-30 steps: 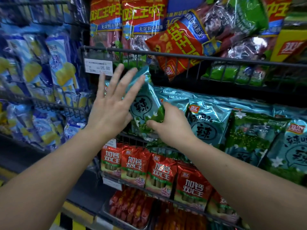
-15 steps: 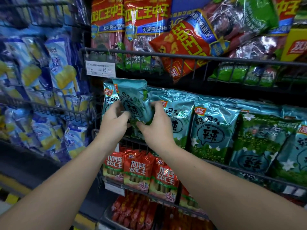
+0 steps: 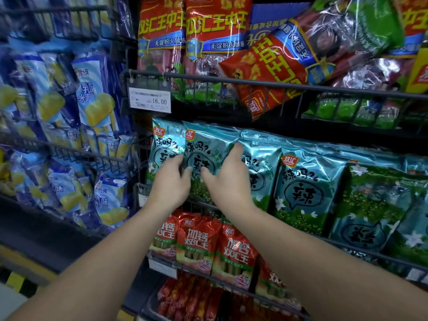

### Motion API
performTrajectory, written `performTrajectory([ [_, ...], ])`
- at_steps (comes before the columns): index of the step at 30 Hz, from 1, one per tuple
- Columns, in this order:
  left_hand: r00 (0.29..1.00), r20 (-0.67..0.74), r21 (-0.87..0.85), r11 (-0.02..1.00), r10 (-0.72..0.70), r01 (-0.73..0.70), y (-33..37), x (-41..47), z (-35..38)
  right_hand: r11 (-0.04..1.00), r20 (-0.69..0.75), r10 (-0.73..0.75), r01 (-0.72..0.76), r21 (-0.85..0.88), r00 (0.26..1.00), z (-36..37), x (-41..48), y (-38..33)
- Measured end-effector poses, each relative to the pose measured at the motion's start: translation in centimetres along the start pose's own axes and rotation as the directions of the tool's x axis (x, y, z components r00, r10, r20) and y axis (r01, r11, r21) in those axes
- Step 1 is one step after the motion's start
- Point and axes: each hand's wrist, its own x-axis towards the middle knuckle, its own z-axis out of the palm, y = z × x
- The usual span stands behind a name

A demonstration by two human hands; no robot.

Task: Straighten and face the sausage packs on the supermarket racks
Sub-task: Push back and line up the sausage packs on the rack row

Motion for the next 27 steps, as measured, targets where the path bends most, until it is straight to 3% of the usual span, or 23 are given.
performTrajectory([
  [4,0.999,-0.037,0.122,0.993,0.005,0.0,0.0,-0.2,0.7,0.995,-0.008,-0.064,0.063,-0.078,0.998,-0.4,-1.1,0.0],
  [9,0.991,-0.13,0.157,0.987,-0.02,0.04,-0.4,-0.4,1.2,0.97,0.028,-0.172,0.174,-0.169,0.985,-0.7,-1.9,-0.2],
  [11,0.986,-0.167,0.163,0.985,-0.026,0.054,-0.5,-0.4,1.6,0.911,0.029,-0.296,0.291,-0.291,0.955,-1.2,-2.5,-0.2],
  [15,0.975,-0.215,0.27,0.956,-0.054,0.112,-0.3,-1.0,1.6,0.691,-0.006,-0.58,0.488,-0.534,0.815,-1.9,-2.0,0.1],
  [17,0.975,-0.203,0.295,0.944,-0.087,0.145,-0.6,-1.2,1.5,0.582,0.144,-0.551,0.502,-0.639,0.822,-2.2,-1.1,0.3],
  [21,0.98,-0.117,0.289,0.939,-0.162,0.189,-1.5,-1.6,1.6,0.357,0.401,-0.324,0.503,-0.787,0.857,-2.4,0.5,2.0],
  [27,0.97,-0.086,0.356,0.902,-0.227,0.243,-1.1,-1.6,1.4,0.314,0.434,-0.281,0.509,-0.802,0.856,-2.0,0.9,2.8],
])
